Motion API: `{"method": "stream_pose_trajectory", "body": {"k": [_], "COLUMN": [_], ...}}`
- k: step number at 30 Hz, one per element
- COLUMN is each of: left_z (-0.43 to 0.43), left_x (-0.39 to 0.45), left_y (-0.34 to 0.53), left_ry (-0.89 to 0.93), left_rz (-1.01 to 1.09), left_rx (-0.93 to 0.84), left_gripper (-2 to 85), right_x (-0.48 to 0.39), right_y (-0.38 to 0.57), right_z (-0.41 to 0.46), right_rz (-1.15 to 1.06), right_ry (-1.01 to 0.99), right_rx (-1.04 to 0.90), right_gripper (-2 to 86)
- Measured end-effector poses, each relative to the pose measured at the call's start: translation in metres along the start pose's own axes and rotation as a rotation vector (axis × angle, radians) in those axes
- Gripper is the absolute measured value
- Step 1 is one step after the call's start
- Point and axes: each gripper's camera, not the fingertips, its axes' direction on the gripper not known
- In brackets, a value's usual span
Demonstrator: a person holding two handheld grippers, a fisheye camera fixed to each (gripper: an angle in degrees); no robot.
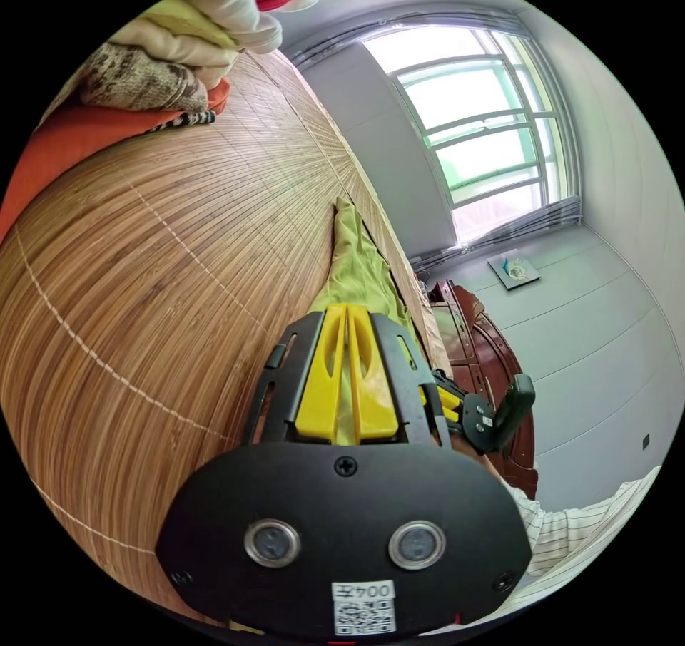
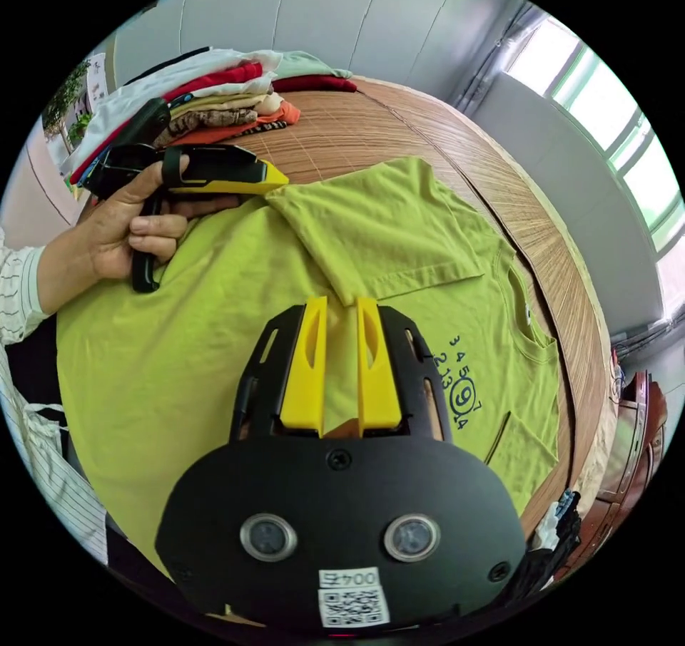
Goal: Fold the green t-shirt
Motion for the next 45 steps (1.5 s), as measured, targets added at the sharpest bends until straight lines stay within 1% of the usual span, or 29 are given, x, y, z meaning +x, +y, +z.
{"method": "stream_pose_trajectory", "body": {"k": [3, 8, 13, 15, 17, 19, 23, 27, 32, 34, 37, 38, 39, 40, 41, 42, 45], "left_z": [-0.002, -0.005, -0.008, -0.009, -0.010, -0.012, -0.017, -0.023, -0.024, -0.024, -0.025, -0.025, -0.025, -0.025, -0.025, -0.026, -0.026], "left_x": [-0.003, -0.008, -0.012, -0.014, -0.017, -0.018, -0.021, -0.020, -0.021, -0.020, -0.021, -0.021, -0.022, -0.023, -0.024, -0.025, -0.025], "left_y": [0.000, -0.001, 0.000, 0.001, 0.002, 0.003, 0.008, 0.014, 0.020, 0.022, 0.026, 0.028, 0.028, 0.030, 0.032, 0.033, 0.038], "left_ry": [0.004, 0.010, 0.015, 0.018, 0.025, 0.029, 0.020, -0.024, -0.032, -0.040, -0.052, -0.055, -0.055, -0.056, -0.058, -0.059, -0.058], "left_rz": [-0.003, -0.001, -0.003, -0.005, -0.008, -0.010, -0.018, -0.024, -0.015, -0.013, -0.015, -0.016, -0.017, -0.024, -0.031, -0.034, -0.038], "left_rx": [0.002, -0.007, -0.007, -0.006, -0.005, 0.000, 0.030, 0.061, 0.058, 0.056, 0.057, 0.056, 0.054, 0.052, 0.054, 0.055, 0.054], "left_gripper": [0.1, 0.1, 0.1, 0.2, 0.2, 0.2, 0.2, 0.2, 0.2, 0.2, 0.2, 0.2, 0.1, 0.1, 0.1, 0.1, 0.1], "right_x": [0.008, 0.021, 0.036, 0.035, 0.034, 0.038, 0.060, 0.079, 0.098, 0.112, 0.136, 0.148, 0.161, 0.169, 0.185, 0.200, 0.219], "right_y": [-0.006, -0.013, -0.014, -0.012, -0.007, -0.004, -0.002, -0.012, -0.074, -0.101, -0.145, -0.156, -0.161, -0.163, -0.166, -0.163, -0.135], "right_z": [0.004, -0.009, -0.031, -0.018, -0.005, -0.003, -0.018, -0.013, 0.010, 0.024, 0.073, 0.097, 0.099, 0.101, 0.106, 0.103, 0.073], "right_rz": [0.026, 0.010, -0.022, -0.080, -0.111, -0.099, 0.051, 0.256, 0.303, 0.330, 0.338, 0.355, 0.389, 0.416, 0.467, 0.506, 0.578], "right_ry": [0.016, 0.002, -0.098, -0.166, -0.161, -0.138, -0.177, -0.085, 0.029, 0.024, -0.003, -0.030, -0.063, -0.098, -0.179, -0.258, -0.339], "right_rx": [-0.005, -0.012, -0.029, -0.143, -0.236, -0.239, -0.082, 0.080, 0.139, 0.140, 0.004, -0.085, -0.021, -0.019, -0.061, -0.059, 0.059], "right_gripper": [3.6, 2.8, 3.1, 4.0, 4.8, 4.8, 1.9, -0.3, -0.6, -0.7, -0.7, -0.7, -0.7, -0.7, -0.7, -0.7, -0.7]}}
